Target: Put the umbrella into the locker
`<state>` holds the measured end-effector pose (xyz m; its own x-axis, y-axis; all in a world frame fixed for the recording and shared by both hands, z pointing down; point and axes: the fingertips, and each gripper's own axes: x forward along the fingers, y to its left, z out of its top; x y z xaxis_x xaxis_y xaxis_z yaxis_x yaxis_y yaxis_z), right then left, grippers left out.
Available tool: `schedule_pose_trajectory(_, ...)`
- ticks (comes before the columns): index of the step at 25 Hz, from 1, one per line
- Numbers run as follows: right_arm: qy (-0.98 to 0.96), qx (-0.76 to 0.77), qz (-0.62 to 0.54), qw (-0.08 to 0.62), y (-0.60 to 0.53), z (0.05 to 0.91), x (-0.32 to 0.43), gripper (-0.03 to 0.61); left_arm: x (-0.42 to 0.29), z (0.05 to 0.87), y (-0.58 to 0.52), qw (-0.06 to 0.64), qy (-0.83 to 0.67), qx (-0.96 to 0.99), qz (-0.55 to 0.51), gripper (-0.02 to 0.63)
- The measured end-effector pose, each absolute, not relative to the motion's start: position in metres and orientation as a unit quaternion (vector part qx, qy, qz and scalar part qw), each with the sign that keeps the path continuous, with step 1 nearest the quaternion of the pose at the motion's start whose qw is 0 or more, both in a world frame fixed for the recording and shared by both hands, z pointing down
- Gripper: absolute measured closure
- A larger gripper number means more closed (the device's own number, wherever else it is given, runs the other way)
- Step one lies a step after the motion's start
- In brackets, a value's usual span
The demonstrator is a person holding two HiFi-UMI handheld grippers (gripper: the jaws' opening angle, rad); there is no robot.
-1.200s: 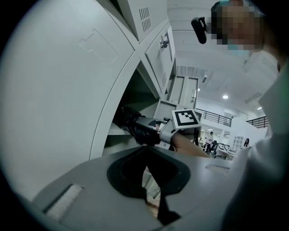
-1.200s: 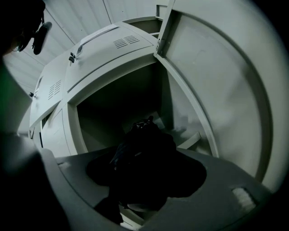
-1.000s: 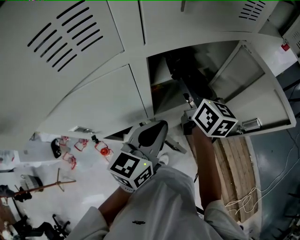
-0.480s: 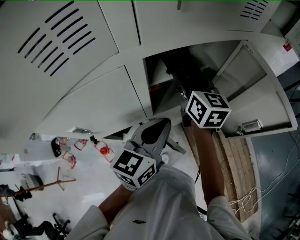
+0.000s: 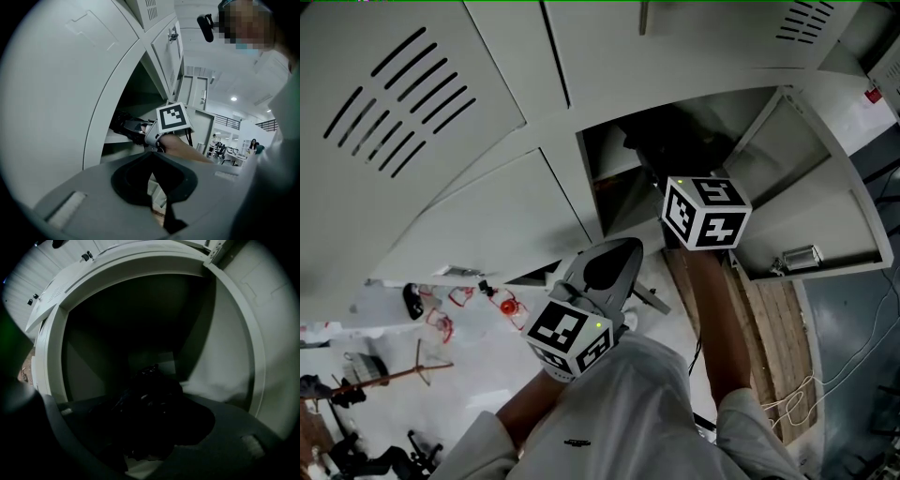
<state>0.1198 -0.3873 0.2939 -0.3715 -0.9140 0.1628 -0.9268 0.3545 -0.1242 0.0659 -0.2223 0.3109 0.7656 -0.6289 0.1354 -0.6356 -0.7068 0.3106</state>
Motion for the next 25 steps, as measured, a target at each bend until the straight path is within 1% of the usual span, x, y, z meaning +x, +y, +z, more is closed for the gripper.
schedule_pose_trajectory(6, -0.825, 0.555, 0.081, 0.069, -0.405, 0.290, 0.113, 0.291, 0.069, 0.308, -0.226, 0.169, -0.340, 0.925, 0.010, 0.595)
schedule_pose_trajectory(12, -0.826, 0.552, 0.074, 0.088, -0.414, 0.292, 0.109, 0.274, 0.067, 0.309, -0.231, 0.171, -0.343, 0.923, 0.011, 0.595)
schedule_pose_trajectory(19, -0.829, 0.551, 0.070, 0.066, -0.410, 0.294, 0.114, 0.209, 0.071, 0.312, -0.226, 0.173, -0.337, 0.925, 0.017, 0.595)
schedule_pose_trajectory(25, -0.824, 0.561, 0.064, 0.034, -0.387, 0.292, 0.125, 0.206, 0.071, 0.314, -0.220, 0.175, -0.334, 0.926, 0.014, 0.595)
